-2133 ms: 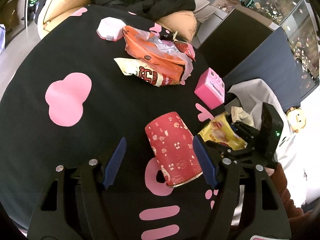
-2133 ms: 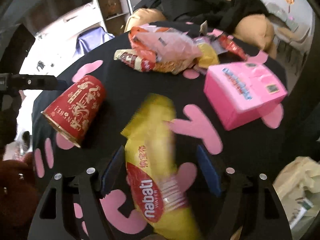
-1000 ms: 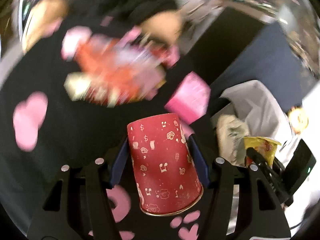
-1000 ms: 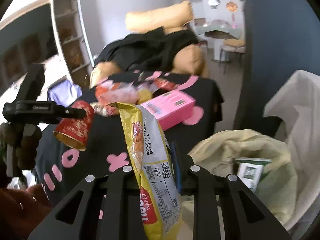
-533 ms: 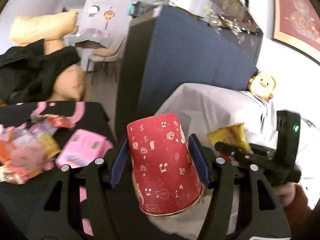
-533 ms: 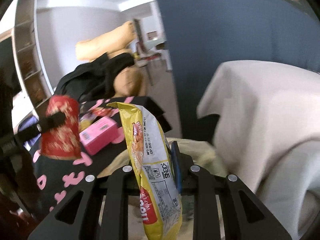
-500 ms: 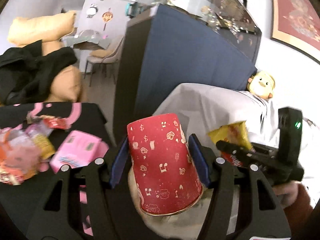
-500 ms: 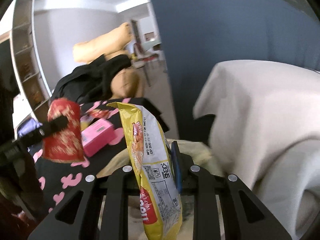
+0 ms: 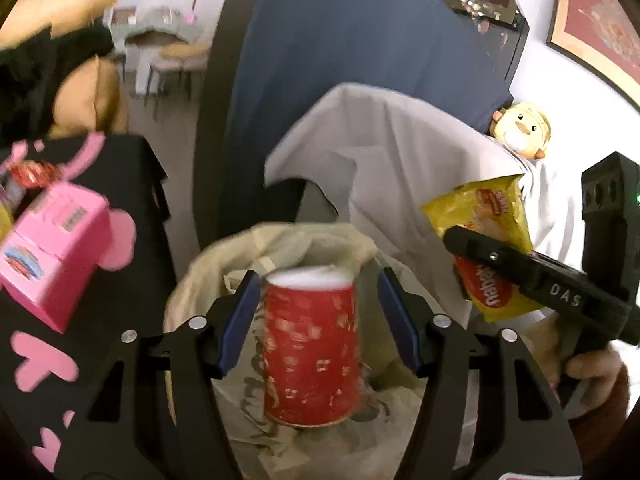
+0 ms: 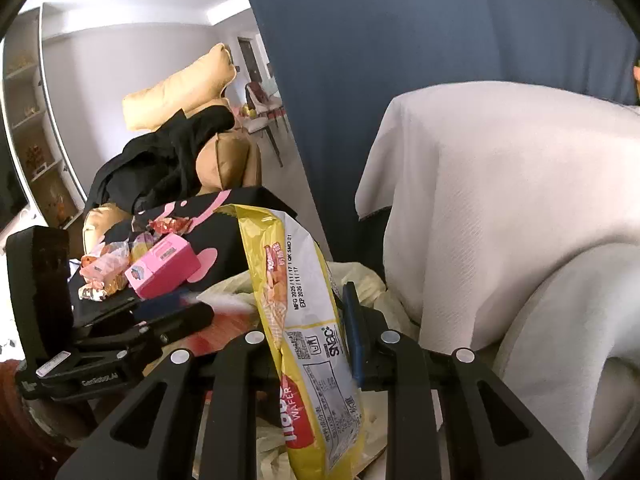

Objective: Collect trash
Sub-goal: 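Drop the red cup into the plastic bag with the left tool while the right tool carries the wafer bag, then lower the yellow wafer bag into the plastic bag and open the right tool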

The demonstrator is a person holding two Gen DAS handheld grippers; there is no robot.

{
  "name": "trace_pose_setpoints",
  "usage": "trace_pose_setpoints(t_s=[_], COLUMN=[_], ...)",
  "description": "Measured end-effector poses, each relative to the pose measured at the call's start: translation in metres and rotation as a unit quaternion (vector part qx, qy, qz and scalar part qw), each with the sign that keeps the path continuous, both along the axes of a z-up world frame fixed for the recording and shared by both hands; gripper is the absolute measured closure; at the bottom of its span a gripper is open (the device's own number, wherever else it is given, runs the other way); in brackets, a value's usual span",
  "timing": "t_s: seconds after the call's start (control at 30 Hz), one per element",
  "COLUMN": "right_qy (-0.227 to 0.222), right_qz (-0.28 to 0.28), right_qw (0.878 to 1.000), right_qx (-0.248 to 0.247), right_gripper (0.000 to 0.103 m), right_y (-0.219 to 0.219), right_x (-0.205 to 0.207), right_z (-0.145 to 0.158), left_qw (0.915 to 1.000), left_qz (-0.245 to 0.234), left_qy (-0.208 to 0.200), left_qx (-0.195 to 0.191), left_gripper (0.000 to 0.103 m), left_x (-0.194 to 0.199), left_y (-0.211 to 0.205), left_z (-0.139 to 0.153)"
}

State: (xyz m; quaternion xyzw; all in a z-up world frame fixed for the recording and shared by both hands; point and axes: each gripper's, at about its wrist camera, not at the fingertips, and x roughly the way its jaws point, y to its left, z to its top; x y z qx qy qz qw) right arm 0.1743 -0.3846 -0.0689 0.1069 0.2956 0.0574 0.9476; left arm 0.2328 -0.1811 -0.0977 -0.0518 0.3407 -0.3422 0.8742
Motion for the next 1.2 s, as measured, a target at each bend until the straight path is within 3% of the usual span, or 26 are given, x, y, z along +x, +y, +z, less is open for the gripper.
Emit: trace_pose_setpoints(t_s=[0.17,0.47,0.53,0.6,0.9,1.07,1.2], right_qy=[0.007,0.046,0.059,0.063,0.039,0.017,0.008], right_qz=[0.007,0.037,0.041,0.043,0.042,0.059,0.094], right_qw=[1.000,0.998,0.997,0.997,0.998,0.998,0.995], right_qx=[0.001,0.008,0.003,-0.005,-0.030,-0.024,-0.041], right_gripper=[0.082,0.081,0.072,0.048,0.039,0.031,0.031], right_y=[0.005,0.032,0.039,0.044,0.053,0.061,0.092], right_x=[0.005,0.031,0.038,0.040,0.031,0.024,0.025], right_z=[-0.004,-0.033,-0.039,-0.043,-0.022,0.002,0.020], left_qw=[0.9996,0.9978,0.9975,0.9974,0.9939,0.9869,0.9786], left_qz=[0.018,0.063,0.067,0.070,0.108,0.160,0.204], left_qy=[0.019,0.007,0.006,0.005,0.007,-0.003,-0.010], left_qx=[-0.009,-0.020,-0.020,-0.018,-0.018,-0.023,-0.024], left_gripper=[0.041,0.039,0.038,0.038,0.038,0.038,0.037], left_x=[0.001,-0.006,-0.009,-0.011,-0.017,-0.021,-0.022], left_y=[0.016,0.069,0.078,0.086,0.136,0.186,0.229], left_z=[0.006,0.029,0.030,0.030,0.025,0.027,0.028])
